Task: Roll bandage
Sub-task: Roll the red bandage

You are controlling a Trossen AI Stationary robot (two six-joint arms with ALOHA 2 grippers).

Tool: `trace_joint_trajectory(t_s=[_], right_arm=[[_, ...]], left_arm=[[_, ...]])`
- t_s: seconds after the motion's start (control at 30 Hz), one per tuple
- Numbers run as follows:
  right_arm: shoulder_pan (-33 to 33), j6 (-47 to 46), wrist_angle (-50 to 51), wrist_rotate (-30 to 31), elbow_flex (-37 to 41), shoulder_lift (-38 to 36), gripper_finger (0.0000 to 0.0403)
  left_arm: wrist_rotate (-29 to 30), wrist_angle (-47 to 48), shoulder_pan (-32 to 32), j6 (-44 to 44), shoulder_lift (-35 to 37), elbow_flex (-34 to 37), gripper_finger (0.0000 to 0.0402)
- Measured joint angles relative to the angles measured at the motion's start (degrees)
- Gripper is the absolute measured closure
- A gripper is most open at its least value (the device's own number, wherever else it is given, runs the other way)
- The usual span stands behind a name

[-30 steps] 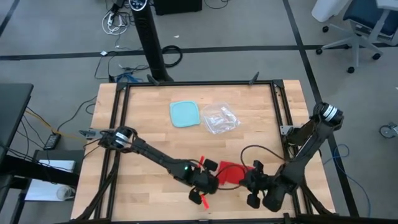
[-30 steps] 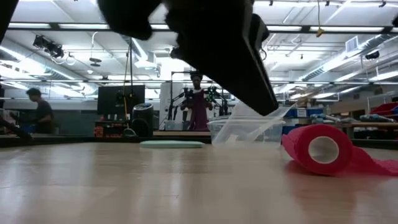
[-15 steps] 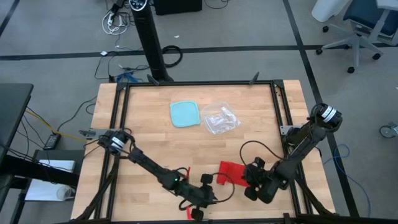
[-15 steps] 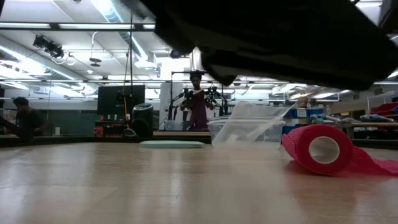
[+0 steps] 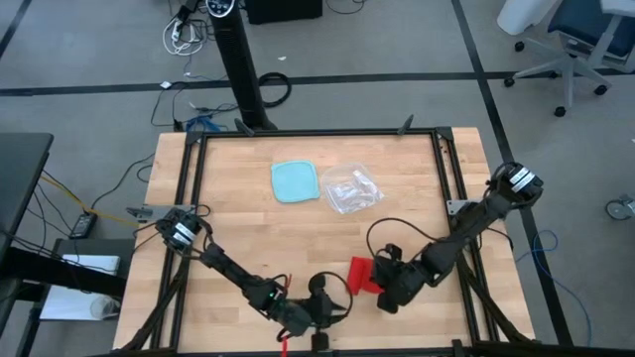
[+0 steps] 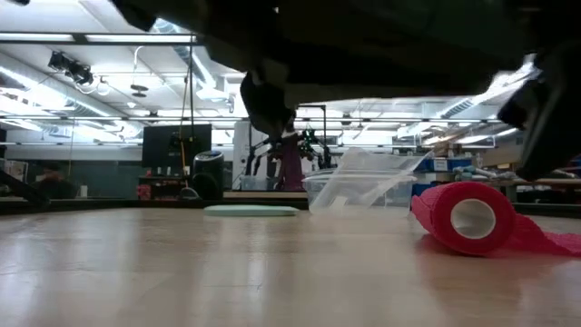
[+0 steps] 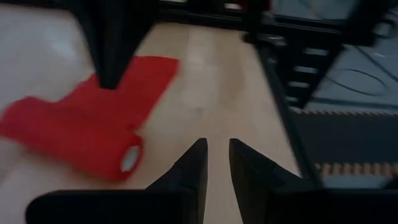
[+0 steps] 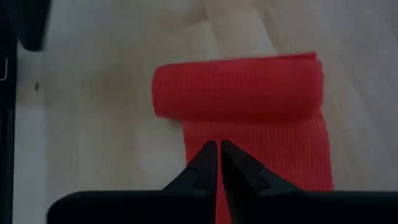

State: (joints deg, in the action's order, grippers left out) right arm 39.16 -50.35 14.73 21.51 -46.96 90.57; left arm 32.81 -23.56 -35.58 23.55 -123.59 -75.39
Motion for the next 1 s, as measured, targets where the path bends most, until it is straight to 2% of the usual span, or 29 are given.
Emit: trace_joint_trajectory(t_s=[0.07, 0.2, 0.33, 0.6, 0.73, 1.0], right_arm=[[-1.18, 1.0, 0.31, -1.49, -0.01, 0.27, 0.0381], [-2.32, 2.27, 2.44, 0.82, -0.02, 0.28, 0.0381], [-5.16, 4.33, 1.55, -1.04, -0.02, 1.06, 0.0386], [-10.49, 10.67, -5.18, -7.87, -0.07, 5.85, 0.0401], [-12.26, 13.54, -9.95, -8.78, -0.11, 8.07, 0.0399], [-15.92, 17.92, -18.04, -11.27, -0.96, 10.51, 0.0399]], left_arm=[[3.38, 5.22, -0.27, 3.26, 0.02, -1.38, 0.033], [11.03, 18.48, -1.42, 7.82, -0.02, -3.8, 0.033], [13.59, 28.72, -1.21, 11.4, 0.02, -5.52, 0.033], [13.09, 35.56, -0.94, 13.3, 0.52, -5.65, 0.033], [14.48, 39.86, -2.3, 14.22, 1.96, -5.55, 0.033], [13.92, 40.42, -5.51, 14.42, 4.2, -3.94, 0.033]])
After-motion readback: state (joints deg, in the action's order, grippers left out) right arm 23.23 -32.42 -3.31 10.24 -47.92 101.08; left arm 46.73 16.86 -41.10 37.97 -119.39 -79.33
